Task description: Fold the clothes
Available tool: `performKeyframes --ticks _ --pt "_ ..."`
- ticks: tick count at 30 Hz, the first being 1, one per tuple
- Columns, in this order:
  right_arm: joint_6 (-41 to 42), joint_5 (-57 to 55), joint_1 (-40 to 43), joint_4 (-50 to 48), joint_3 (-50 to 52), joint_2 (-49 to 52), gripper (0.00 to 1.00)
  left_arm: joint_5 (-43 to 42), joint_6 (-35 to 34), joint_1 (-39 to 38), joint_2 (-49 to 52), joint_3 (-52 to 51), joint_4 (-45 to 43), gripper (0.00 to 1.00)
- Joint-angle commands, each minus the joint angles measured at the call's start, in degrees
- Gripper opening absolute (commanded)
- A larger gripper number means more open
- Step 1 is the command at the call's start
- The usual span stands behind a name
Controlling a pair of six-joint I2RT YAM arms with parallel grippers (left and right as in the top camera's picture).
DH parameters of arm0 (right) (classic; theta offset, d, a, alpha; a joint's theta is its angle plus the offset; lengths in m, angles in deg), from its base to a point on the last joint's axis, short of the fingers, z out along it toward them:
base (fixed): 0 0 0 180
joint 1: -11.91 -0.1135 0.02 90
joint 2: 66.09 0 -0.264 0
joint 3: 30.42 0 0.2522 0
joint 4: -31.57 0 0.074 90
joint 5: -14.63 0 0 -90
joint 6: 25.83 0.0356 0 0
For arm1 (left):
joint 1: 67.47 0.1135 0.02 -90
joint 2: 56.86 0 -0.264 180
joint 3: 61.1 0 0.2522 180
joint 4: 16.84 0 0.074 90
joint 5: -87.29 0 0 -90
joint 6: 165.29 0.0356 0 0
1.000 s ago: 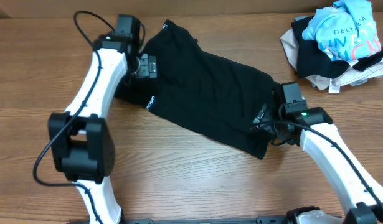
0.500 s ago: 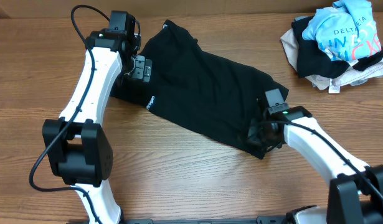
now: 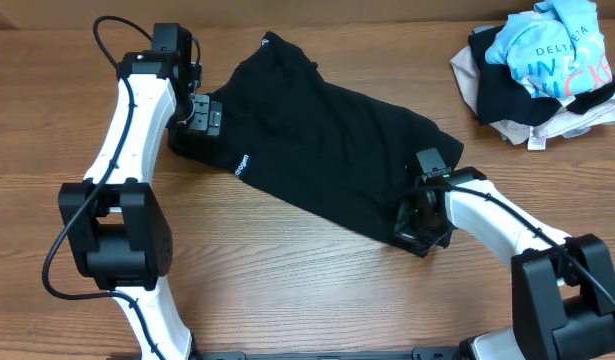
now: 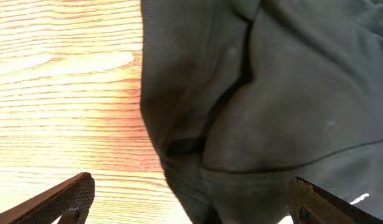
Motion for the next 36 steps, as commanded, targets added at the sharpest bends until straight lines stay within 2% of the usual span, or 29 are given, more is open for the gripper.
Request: performKeyframes --ticks 1,9,12,18,21,25,30,32,36 --pt "1.3 -3.8 4.9 1.0 0.4 2.1 0.04 0.0 1.5 0.8 0.3 -0.1 1.1 1.0" --pt "-4.2 -3.6 15.5 -1.0 0.3 2.1 0.04 -11.0 1.5 0.9 1.4 -0.7 2.0 1.0" --pt "-7.1 -3.7 18.0 -1.6 0.2 2.1 0.09 -15.9 1.6 0.7 2.6 -1.6 2.1 0.99" --pt "-8.4 -3.6 22.8 -2.1 -2.3 2.1 0.12 -20.7 2.2 -0.7 5.2 -8.3 2.3 0.97" --pt "-9.9 -2.5 24.1 -2.3 -3.8 2.1 0.12 -20.8 2.1 -0.9 5.4 -11.4 2.3 0.97" --pt "-10.9 -0.9 24.9 -3.0 -5.0 2.1 0.13 -20.9 1.9 -0.9 5.4 -13.9 3.1 0.89" --pt "-11.8 0.5 24.9 -3.3 -5.1 2.1 0.12 -20.2 1.9 -0.9 5.4 -15.1 5.8 0.68" --pt "-13.0 1.0 24.8 -3.1 -5.1 2.1 0.13 -16.9 0.2 -0.9 5.4 -15.8 7.1 0.66" --pt "-13.1 0.9 24.8 -2.2 -5.1 2.1 0.13 -2.1 -7.3 -0.7 5.4 -17.9 10.3 0.68"
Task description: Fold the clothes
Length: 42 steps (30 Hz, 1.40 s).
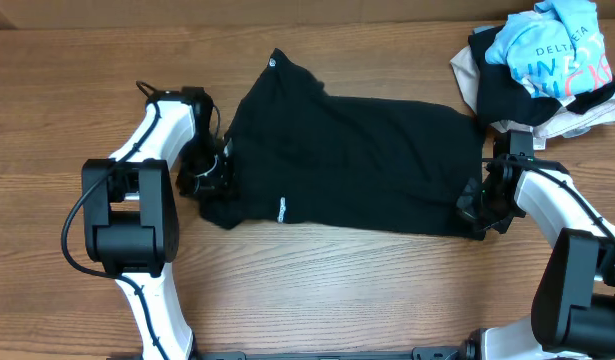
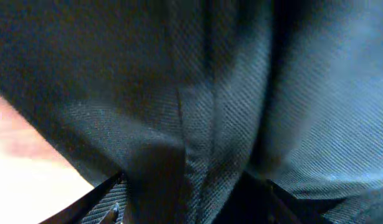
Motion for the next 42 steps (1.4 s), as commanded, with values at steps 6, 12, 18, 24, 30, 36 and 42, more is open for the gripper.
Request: performKeyframes --ticks 6,12,18,24,30,36,42 --pt "-1.2 0.5 0.0 1.9 -1.6 0.4 0.13 22.2 -13.3 1.8 0.4 -4.4 6.2 0.74" --pt "-1.2 0.5 0.0 6.5 -1.6 0.4 0.12 25.6 -17.5 4.6 0.4 -4.4 12.2 0.79" --pt "0.7 3.5 0.0 8.5 -1.8 -0.7 0.15 27.7 -21.7 8.8 0.1 -4.3 13.4 0.82" --pt "-2.3 5.2 0.0 11.1 -7.5 -6.2 0.31 22.8 -19.7 10.9 -2.8 -1.8 13.4 0.85" --pt "-8.2 7.9 -0.2 18.2 -19.3 -10.3 0.54 5.4 -3.2 9.8 -10.9 4.6 10.6 0.97" --pt "-11.8 8.2 -3.1 17.8 -24.2 -10.3 0.58 -10.4 7.8 8.8 -16.3 11.5 4.4 1.0" --pt "-11.7 8.2 -7.9 11.5 -24.1 -10.2 0.58 -16.6 10.1 5.7 -15.1 11.9 -15.2 1.0"
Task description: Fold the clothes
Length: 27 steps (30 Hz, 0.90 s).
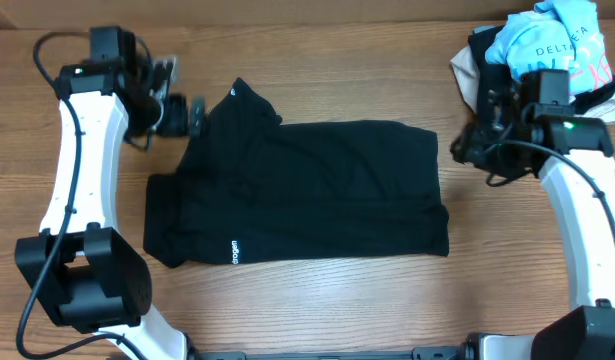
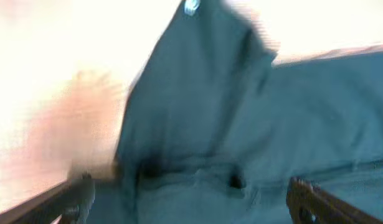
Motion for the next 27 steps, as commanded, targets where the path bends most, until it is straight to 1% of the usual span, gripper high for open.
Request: performKeyframes --ticks 1,5,8,11,18,22,27 --pt "-1.2 0.5 -3.1 -2.6 -1.3 -0.5 0.58 -6.5 4.6 -3.1 2.6 0.8 -9.2 1.0" --pt "-0.7 -0.4 -5.7 -4.2 -1.3 -0.5 0.58 1.5 3.0 -6.9 8.0 0.8 -19.1 1.0" --pt "-0.7 -0.7 -6.4 -3.7 -1.3 -0.5 0.58 7.6 2.3 -9.1 12.7 0.8 -24.8 1.0" --pt "-0.7 -0.8 -6.4 -2.1 -1.3 -0.5 0.58 11.2 1.5 -9.9 16.3 0.9 -28.4 1.0" --pt "-0.7 -2.4 -6.4 2.2 -1.3 -0.5 0.58 12.2 1.3 -8.9 21.9 0.9 -35.8 1.0" --pt "-0.1 -2.4 -6.4 2.8 -1.3 -0.5 0.58 12.0 1.4 -8.6 25.0 0.9 -39.1 1.0" --pt "0.7 -2.4 -6.4 2.7 -1.1 -0.5 0.58 11.4 1.4 -8.9 28.3 0.9 -41.2 0.98"
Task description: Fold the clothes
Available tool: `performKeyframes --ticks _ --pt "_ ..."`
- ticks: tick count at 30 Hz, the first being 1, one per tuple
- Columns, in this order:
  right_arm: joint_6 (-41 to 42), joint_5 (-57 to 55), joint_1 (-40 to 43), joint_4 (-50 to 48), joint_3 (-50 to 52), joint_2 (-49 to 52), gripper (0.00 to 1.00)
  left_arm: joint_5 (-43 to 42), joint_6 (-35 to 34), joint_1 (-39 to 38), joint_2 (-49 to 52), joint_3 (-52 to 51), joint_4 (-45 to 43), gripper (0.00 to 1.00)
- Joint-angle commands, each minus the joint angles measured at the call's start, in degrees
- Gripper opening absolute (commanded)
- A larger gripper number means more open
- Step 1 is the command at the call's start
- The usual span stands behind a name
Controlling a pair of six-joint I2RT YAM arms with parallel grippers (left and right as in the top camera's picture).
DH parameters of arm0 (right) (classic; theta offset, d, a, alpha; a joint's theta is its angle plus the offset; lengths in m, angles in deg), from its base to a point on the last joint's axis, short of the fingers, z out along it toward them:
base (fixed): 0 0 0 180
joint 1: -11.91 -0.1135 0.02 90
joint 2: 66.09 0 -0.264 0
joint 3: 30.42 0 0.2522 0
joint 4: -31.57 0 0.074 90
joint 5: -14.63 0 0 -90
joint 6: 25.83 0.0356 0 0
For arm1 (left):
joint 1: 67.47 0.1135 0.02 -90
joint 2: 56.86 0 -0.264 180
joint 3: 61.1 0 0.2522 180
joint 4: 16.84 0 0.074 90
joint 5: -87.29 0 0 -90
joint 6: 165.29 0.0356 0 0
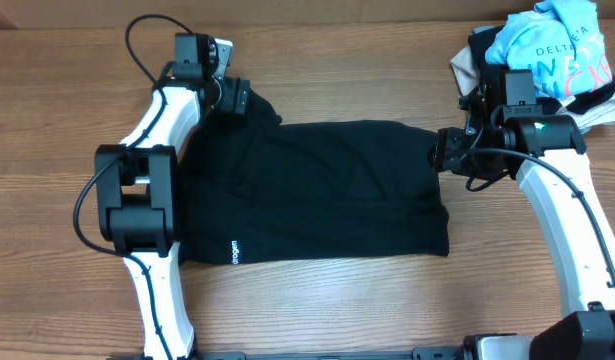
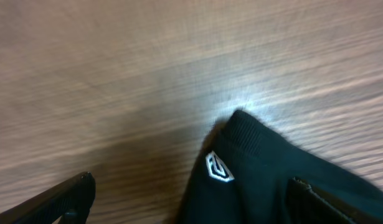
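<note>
A black garment lies spread flat in the middle of the table, with a small flap sticking out at its far left corner. My left gripper sits at that flap. In the left wrist view the gripper is open, and the flap's tip, marked with a white logo, lies between its fingers. My right gripper is at the garment's far right edge. Its jaws are too dark to read from above.
A pile of other clothes, light blue, black and beige, sits at the far right corner just behind the right arm. The wooden table shows bare wood along the front. The left arm's cable loops at the far left.
My left gripper has moved right, from beside the flap onto its tip. My right gripper has shifted left to the garment's right edge. The garment lies as it did.
The garment first lay diagonally with a gripper at each end. Then it was stretched out level between both grippers. After that it lay flat nearer the front, both grippers off it. Now both are back at its far corners.
</note>
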Motion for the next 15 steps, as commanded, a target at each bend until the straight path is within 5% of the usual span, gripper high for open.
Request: performKeyframes --ticks 1,5,8,9,11,13,15 --pt "0.8 -0.6 -0.1 -0.2 -1.0 -0.5 0.57 -0.3 -0.3 -0.4 3.5 0.5 -0.8 0.97" --pt "0.8 -0.6 -0.1 -0.2 -0.9 -0.5 0.57 -1.0 -0.2 -0.5 4.1 0.5 -2.5 0.93" --pt "0.8 -0.6 -0.1 -0.7 -0.7 -0.5 0.56 -1.1 -0.2 -0.5 4.1 0.5 -3.2 0.8" --pt "0.9 -0.6 -0.1 -1.0 -0.7 -0.5 0.56 -1.2 -0.3 -0.5 4.1 0.5 -3.4 0.73" --pt "0.9 -0.6 -0.1 -1.5 -0.7 -0.5 0.53 -1.2 -0.3 -0.5 4.1 0.5 -3.5 0.39" --pt "2.0 -1.5 -0.1 -2.4 -0.7 -0.5 0.52 -1.1 -0.3 -0.5 4.1 0.5 -3.5 0.24" --pt "2.5 -2.3 -0.1 -3.7 -0.7 -0.5 0.5 -1.1 -0.3 -0.5 3.8 0.6 -3.2 0.2"
